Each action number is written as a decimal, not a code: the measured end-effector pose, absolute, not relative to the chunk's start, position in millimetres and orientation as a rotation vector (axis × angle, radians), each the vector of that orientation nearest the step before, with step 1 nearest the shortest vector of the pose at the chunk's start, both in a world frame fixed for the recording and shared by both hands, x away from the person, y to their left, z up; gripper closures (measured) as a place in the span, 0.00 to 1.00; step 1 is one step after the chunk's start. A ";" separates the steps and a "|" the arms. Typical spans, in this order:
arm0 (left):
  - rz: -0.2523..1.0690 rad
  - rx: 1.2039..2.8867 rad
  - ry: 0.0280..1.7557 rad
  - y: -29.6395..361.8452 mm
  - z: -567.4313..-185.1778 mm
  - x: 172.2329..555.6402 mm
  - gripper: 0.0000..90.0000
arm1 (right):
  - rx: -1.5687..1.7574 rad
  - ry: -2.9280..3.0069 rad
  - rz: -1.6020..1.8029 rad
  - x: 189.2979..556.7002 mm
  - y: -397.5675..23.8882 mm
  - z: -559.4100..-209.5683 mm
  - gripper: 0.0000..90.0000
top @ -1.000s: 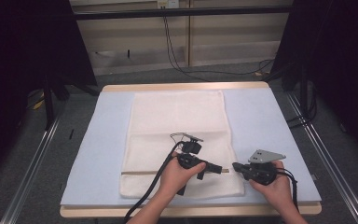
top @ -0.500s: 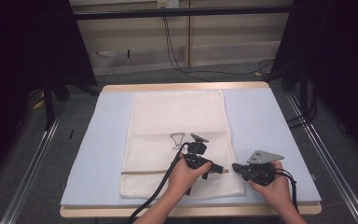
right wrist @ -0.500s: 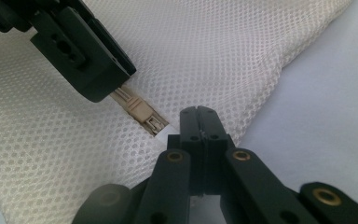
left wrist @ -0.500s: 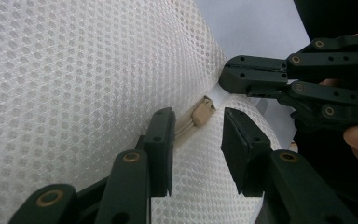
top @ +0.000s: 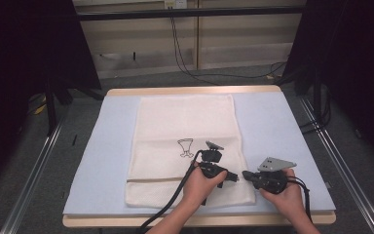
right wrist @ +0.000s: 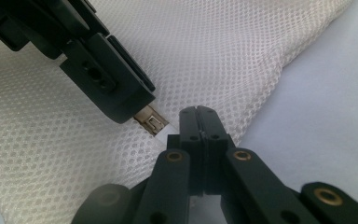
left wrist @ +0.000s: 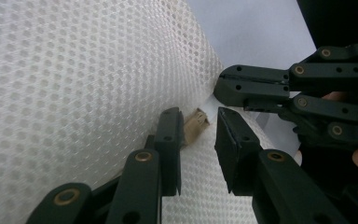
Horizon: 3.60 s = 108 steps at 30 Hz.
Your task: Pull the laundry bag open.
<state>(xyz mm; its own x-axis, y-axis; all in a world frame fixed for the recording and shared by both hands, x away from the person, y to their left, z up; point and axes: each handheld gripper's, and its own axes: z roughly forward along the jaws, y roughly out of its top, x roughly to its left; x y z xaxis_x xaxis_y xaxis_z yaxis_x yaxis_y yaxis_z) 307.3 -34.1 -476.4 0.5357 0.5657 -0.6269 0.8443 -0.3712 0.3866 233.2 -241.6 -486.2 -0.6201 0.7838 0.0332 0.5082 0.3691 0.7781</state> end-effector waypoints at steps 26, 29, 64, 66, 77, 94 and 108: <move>-0.627 2.040 1.188 -37.4 -482.4 315.7 0.97 | 1.112 2.301 1.077 231.9 -238.5 -487.1 1.00; -0.615 2.042 1.204 -33.6 -479.5 316.3 0.97 | 1.122 2.302 1.081 232.4 -239.1 -487.1 1.00; -0.642 2.083 1.203 5.5 -468.5 321.4 0.97 | 1.124 2.309 1.091 233.5 -240.0 -487.1 1.00; -0.642 2.079 1.210 7.7 -467.1 321.9 0.97 | 1.131 2.309 1.092 233.6 -240.1 -487.0 1.00; -0.641 2.069 1.210 19.9 -464.8 323.9 0.97 | 1.130 2.307 1.093 233.6 -240.2 -487.1 1.00; -0.609 2.061 1.246 50.2 -456.7 326.9 0.97 | 1.139 2.309 1.100 234.1 -240.6 -487.3 1.00; -0.587 2.049 1.257 82.3 -456.0 328.3 0.97 | 1.136 2.311 1.105 234.4 -240.8 -487.4 1.00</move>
<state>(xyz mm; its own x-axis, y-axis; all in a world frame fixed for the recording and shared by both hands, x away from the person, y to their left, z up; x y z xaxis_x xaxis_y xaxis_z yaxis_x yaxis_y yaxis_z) 328.3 82.3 -456.0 0.4386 0.6046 -0.6649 0.8980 -0.3249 0.2968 234.4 -240.8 -487.4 -0.6234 0.7811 0.0361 0.5184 0.3784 0.7668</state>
